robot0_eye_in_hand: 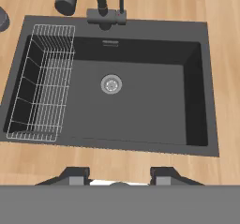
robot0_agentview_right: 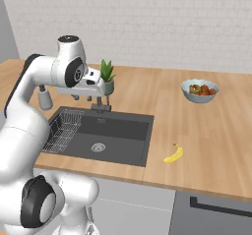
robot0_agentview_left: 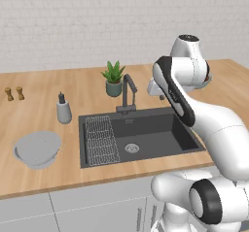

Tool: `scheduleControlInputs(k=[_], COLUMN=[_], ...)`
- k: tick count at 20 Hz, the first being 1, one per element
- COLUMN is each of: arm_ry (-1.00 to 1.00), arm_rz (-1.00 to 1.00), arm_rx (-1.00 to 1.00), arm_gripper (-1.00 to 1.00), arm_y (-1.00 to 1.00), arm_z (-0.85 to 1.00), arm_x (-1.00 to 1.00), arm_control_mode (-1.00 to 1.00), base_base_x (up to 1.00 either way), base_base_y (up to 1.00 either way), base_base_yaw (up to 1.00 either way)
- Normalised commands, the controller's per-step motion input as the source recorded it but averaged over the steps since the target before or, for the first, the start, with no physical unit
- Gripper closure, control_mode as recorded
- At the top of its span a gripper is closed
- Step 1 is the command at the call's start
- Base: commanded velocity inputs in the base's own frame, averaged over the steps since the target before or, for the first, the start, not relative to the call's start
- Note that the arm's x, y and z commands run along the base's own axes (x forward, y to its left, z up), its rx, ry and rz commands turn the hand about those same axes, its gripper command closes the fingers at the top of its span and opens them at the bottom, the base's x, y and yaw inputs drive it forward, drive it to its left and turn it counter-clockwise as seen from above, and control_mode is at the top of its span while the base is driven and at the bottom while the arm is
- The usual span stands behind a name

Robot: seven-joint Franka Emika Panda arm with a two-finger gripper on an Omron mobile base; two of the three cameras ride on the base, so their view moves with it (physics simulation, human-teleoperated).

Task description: Put the colander in the sink, put the banana in the colander, and turn on the sink faucet and pour water over the colander.

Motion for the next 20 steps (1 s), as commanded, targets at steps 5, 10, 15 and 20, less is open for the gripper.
scheduleControlInputs(k=[5, 10, 15, 20], arm_ry=[0.0, 0.0, 0.0, 0.02], arm_rz=[0.0, 0.04, 0.04, 0.0], arm_rx=[0.0, 0.0, 0.0, -0.01], arm_gripper=[-1.0, -1.0, -1.0, -1.0], arm_y=[0.02, 0.33, 0.66, 0.84], arm_z=[0.0, -0.05, -0.17, -0.2], arm_x=[-0.18, -0.34, -0.23, -0.03], arm_control_mode=[-1.0, -1.0, -1.0, -1.0], base_base_x=[0.0, 0.0, 0.0, 0.0], base_base_y=[0.0, 0.0, 0.0, 0.0], base_base_yaw=[0.0, 0.0, 0.0, 0.0])
